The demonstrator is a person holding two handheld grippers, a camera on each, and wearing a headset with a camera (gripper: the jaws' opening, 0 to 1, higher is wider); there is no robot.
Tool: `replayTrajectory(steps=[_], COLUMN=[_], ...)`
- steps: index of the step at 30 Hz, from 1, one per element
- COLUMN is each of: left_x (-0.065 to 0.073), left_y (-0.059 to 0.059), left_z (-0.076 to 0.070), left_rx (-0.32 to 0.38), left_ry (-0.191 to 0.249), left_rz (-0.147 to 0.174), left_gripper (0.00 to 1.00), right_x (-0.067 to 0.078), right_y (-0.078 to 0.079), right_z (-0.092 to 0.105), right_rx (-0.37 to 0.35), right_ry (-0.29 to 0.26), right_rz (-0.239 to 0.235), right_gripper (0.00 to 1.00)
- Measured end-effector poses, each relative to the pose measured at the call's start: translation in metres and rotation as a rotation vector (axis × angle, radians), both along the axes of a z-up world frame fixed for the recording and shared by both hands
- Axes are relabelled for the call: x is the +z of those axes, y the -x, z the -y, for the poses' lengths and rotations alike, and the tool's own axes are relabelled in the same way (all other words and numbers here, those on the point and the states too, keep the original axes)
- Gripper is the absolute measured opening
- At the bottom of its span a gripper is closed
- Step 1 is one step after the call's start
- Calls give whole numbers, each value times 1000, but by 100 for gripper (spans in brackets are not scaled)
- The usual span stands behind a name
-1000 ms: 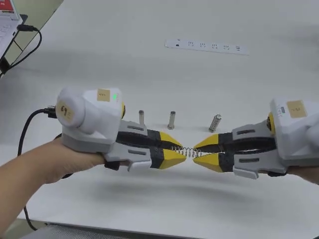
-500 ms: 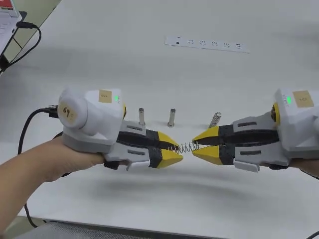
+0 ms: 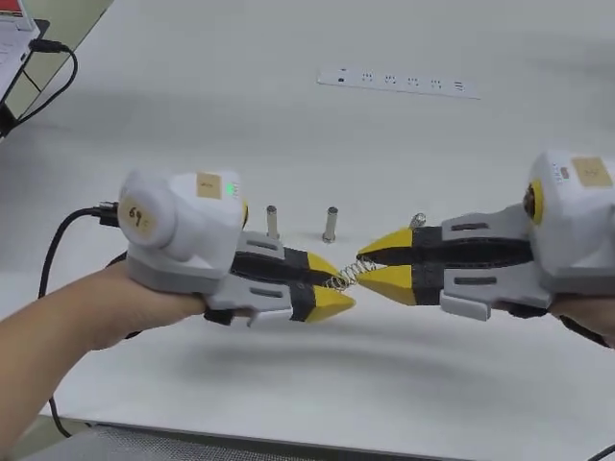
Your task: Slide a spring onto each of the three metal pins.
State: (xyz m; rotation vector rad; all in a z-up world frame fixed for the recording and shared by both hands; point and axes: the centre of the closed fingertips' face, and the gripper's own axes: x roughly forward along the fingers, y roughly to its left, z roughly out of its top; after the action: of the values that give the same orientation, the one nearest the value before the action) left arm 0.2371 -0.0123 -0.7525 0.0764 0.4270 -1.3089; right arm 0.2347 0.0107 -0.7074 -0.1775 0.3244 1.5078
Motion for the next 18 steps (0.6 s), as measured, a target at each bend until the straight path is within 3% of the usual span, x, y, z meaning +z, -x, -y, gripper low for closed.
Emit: replayTrajectory(steps=[8,18], left_x=[1,9], left_y=[3,0], left_z=[5,0], left_rx=[-15,10], left_ry=[4,42], left_rz=[6,-9], left_gripper=[2,3], right_x=[4,11], right_y=[3,1], right_z=[-16,-15], right_rx=[9,-7], right_ry=[-27,-79], right_rz=[31,47], right_gripper=[7,7])
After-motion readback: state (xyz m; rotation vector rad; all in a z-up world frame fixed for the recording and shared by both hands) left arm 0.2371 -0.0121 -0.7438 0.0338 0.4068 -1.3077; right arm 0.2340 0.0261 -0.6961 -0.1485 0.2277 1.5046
